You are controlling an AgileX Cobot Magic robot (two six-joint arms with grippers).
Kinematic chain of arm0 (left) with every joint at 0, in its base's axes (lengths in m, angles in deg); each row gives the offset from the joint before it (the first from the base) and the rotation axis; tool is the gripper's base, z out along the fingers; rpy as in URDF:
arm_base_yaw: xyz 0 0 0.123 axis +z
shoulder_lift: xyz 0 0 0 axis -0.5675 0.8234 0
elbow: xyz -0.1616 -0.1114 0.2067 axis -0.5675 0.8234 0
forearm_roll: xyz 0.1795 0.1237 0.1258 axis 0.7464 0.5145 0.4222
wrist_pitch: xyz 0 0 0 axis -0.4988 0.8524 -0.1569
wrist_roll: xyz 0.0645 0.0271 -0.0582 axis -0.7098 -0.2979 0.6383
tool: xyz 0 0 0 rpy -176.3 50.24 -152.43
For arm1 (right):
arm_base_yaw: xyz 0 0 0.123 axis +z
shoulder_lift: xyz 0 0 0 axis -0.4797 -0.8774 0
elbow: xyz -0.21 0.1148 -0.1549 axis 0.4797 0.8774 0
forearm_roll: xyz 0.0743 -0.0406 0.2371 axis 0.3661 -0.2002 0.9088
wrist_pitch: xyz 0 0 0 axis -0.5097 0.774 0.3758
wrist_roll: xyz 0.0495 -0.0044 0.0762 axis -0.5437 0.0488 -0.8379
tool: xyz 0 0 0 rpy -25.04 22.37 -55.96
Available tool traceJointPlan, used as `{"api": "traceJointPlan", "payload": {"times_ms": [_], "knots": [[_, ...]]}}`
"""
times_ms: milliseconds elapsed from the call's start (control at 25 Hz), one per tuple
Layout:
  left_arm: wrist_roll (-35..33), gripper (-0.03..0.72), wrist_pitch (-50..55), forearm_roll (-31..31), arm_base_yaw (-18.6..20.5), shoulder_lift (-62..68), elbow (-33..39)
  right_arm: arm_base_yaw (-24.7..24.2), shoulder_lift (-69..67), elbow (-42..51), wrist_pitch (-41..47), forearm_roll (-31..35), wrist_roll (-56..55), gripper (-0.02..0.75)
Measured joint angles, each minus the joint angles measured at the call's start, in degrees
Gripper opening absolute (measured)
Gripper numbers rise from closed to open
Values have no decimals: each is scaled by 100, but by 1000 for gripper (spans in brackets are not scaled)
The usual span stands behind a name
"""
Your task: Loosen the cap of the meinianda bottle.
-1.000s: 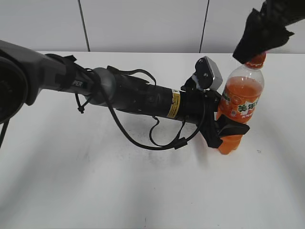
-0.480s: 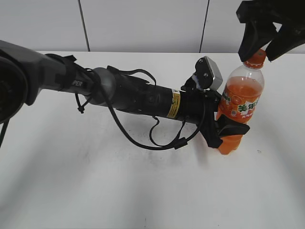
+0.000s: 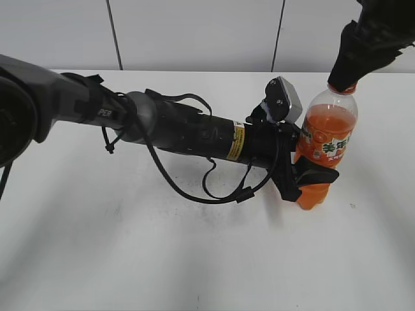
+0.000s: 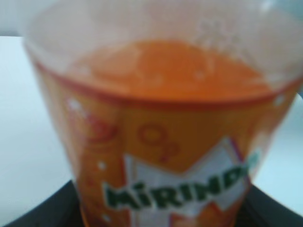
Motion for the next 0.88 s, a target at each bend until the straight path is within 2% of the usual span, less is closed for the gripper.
{"api": "traceJointPlan", "payload": {"times_ms": [80, 160, 320, 360, 440, 480, 560, 600, 680, 800, 880], "knots": [[-16, 408, -11, 8, 0, 0, 0, 0, 0, 0, 0, -6, 1666, 269], [-22, 408, -17, 13, 0, 0, 0, 0, 0, -6, 12, -10, 2830, 269], [-34, 408, -17, 13, 0, 0, 0, 0, 0, -13, 23, -5, 3309, 276], [-34, 408, -17, 6, 0, 0, 0, 0, 0, -17, 18, 0, 3253, 307], [-21, 408, 2, -9, 0, 0, 0, 0, 0, -42, 12, 72, 2957, 459], [-21, 408, 2, -9, 0, 0, 0, 0, 0, -93, 12, 114, 2726, 543], [-9, 408, 7, -9, 0, 0, 0, 0, 6, -167, 12, 166, 2140, 615], [-3, 408, 7, -9, 0, 0, 0, 0, 12, -208, 12, 181, 1786, 613], [-3, 408, 1, -9, 0, 0, 0, 0, 69, -234, 6, 172, 628, 557], [-3, 408, 7, -9, 0, 0, 0, 0, 198, -244, 6, -15, -2164, 470], [-3, 408, 20, -9, 0, 0, 0, 0, 234, -225, 6, -118, -3375, 445]]}}
